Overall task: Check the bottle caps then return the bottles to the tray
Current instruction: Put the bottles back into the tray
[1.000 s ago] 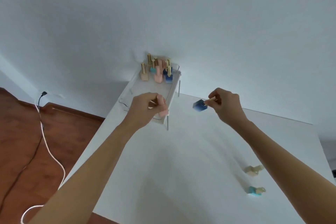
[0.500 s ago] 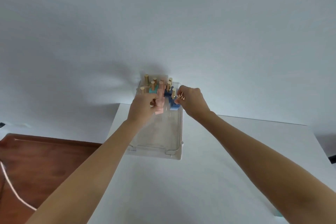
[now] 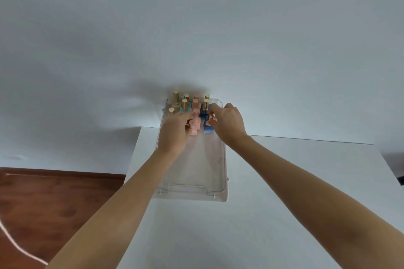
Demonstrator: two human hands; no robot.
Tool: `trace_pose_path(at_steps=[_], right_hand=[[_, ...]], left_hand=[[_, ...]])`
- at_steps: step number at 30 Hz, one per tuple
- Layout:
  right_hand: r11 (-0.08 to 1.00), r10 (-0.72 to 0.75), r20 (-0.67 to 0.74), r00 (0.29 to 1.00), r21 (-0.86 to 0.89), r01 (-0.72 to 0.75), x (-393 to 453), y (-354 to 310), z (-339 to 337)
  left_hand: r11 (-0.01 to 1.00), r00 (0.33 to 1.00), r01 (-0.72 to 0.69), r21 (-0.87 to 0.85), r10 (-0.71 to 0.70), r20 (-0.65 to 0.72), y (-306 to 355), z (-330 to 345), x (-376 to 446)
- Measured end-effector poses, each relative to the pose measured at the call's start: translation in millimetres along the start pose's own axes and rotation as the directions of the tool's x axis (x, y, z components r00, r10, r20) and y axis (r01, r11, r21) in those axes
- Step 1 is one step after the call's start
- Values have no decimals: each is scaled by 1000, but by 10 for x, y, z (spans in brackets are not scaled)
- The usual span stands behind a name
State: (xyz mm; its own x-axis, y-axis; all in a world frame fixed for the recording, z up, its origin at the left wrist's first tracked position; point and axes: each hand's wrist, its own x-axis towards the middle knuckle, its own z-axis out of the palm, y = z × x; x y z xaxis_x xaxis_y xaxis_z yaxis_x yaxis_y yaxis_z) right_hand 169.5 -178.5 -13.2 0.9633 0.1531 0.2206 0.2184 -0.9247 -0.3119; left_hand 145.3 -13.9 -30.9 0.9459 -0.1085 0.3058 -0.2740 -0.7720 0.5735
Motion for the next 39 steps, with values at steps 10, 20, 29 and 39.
trace_pose_path(at_steps=[10,20,29,39], right_hand=[[998,-59,96,994,-22,61,-26,21,-197],[987,92,118,989,123,-106,-965,1180,-1275],[935,333,173,927,65,-348,-2438,2535,-1653],[826,468,406,785,114,-552,-3760,3264,-1221]], left_hand=[[999,997,44,-17,-44,-57,108,1,69],[976,956,-212,-40,199,-214,932,132,-244],[942,937,-279,-185,309,163,2185,1335,-961],[967,755,-150,-207,247,607,3043,2665,-1623]])
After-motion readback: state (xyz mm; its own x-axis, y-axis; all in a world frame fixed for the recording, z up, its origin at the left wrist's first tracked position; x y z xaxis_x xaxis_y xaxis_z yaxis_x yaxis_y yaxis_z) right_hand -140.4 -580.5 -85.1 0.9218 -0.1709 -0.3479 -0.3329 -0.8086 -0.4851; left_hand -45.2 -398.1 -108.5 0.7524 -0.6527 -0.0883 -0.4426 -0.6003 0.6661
